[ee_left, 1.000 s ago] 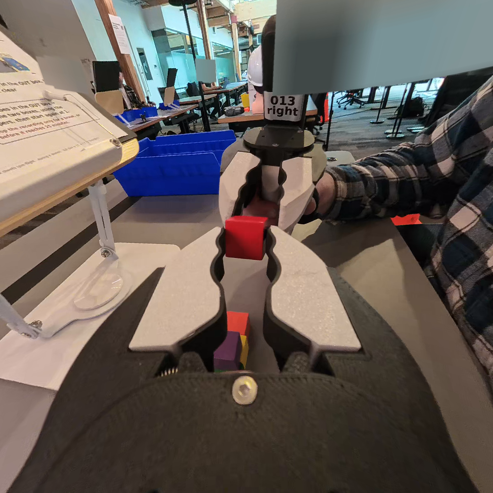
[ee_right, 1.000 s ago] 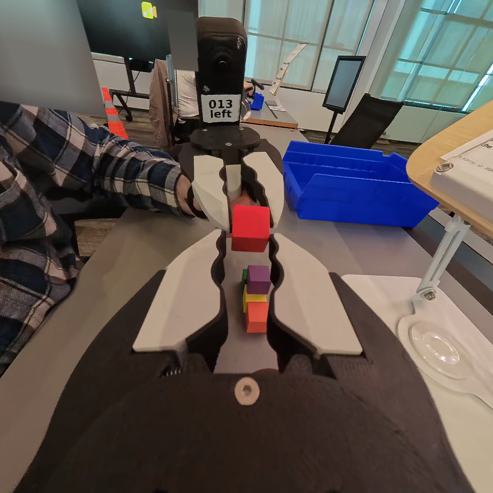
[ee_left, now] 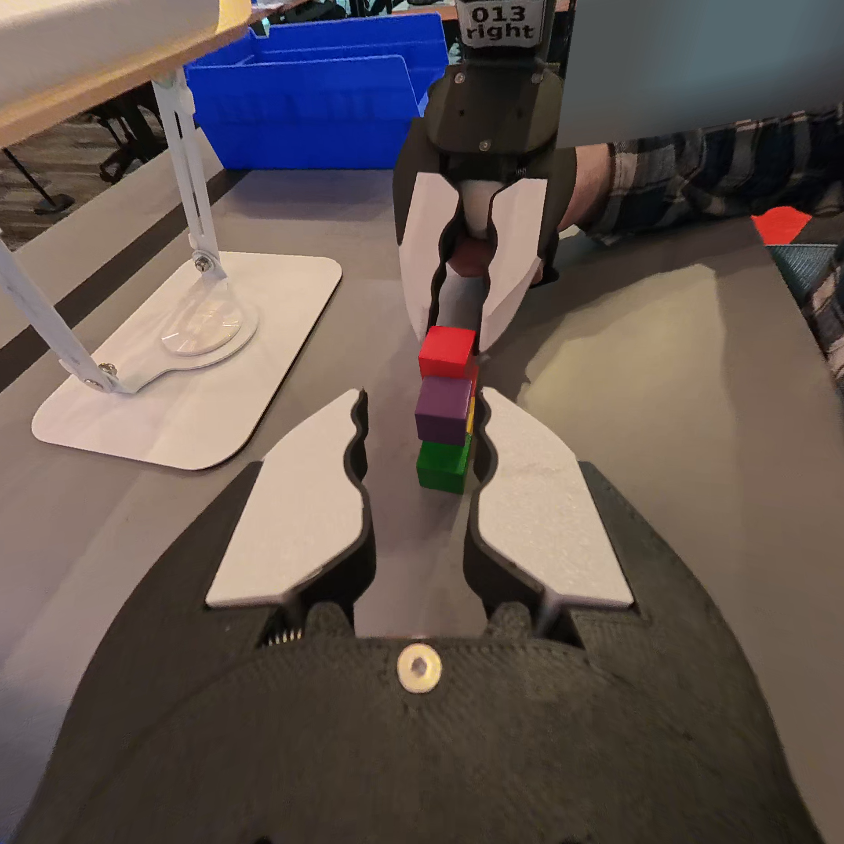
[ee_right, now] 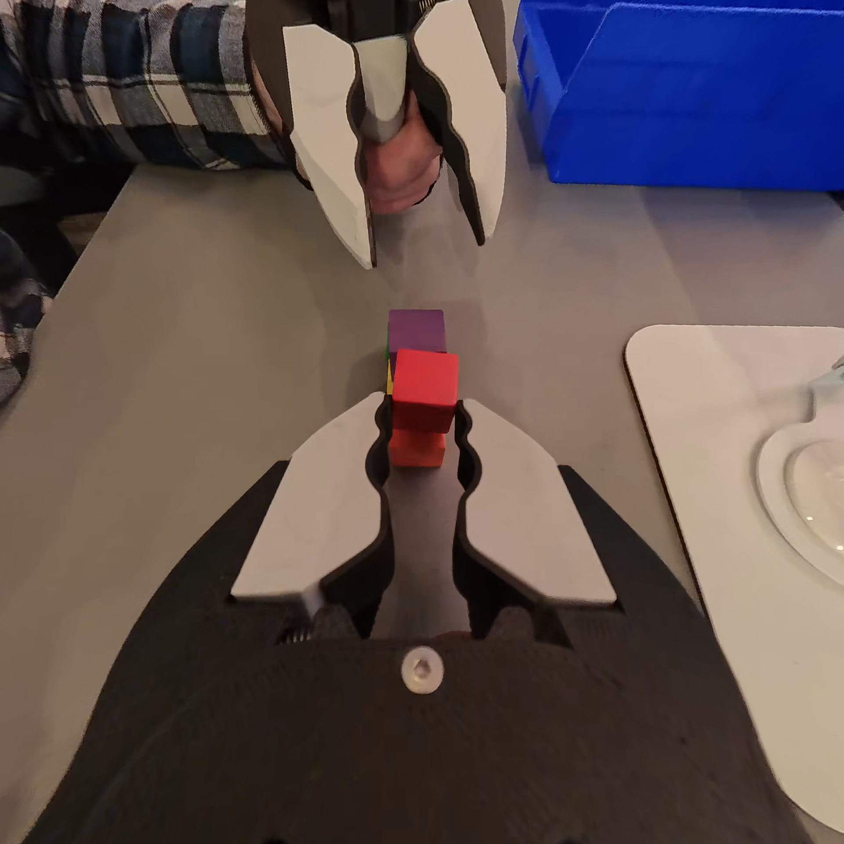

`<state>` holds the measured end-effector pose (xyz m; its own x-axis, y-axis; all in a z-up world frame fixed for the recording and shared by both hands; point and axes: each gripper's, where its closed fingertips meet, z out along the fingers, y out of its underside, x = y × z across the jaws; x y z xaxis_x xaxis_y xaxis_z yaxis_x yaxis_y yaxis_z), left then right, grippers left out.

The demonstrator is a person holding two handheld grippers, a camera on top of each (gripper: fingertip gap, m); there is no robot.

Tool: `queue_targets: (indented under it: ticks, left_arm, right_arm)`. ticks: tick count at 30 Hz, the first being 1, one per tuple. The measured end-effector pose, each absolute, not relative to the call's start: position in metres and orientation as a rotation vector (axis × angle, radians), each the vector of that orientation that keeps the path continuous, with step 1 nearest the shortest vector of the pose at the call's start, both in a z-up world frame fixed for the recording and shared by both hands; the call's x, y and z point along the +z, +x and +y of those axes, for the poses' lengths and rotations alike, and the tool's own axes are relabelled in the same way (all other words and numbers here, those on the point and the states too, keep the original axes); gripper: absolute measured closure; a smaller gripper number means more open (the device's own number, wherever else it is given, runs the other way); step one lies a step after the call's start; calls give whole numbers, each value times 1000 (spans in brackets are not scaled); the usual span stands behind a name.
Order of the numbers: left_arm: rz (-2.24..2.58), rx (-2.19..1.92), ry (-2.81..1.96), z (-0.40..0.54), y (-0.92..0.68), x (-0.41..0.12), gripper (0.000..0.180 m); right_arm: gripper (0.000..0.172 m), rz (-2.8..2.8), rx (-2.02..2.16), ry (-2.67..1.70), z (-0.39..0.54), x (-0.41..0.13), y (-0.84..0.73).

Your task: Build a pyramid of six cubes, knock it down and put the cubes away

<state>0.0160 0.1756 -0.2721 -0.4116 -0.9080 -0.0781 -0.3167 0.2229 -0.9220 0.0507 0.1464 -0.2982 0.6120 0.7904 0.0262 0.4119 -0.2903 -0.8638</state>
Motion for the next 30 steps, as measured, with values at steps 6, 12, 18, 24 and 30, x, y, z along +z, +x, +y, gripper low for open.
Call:
queue_targets:
  ticks: [6, 12, 18, 24, 30]
  left_arm:
    - [1878, -1178, -1129, 174, 17, -277, 138]
    - [1895, -1173, -1134, 173, 17, -280, 138]
    - [1952, -1124, -1139, 167, 20, -292, 136]
    - [1997, -1074, -1136, 162, 26, -302, 138]
    - [2006, -1070, -1126, 159, 29, -303, 144]
  right_arm:
    - [146, -988, 532, -1924, 147, -303, 46]
    - [134, -981, 557, -1933, 146, -304, 45]
    - [133, -986, 538, -1920, 146, -301, 46]
    - [142, -997, 537, -1916, 145, -302, 45]
    - [146, -1002, 538, -1914, 145, -303, 44]
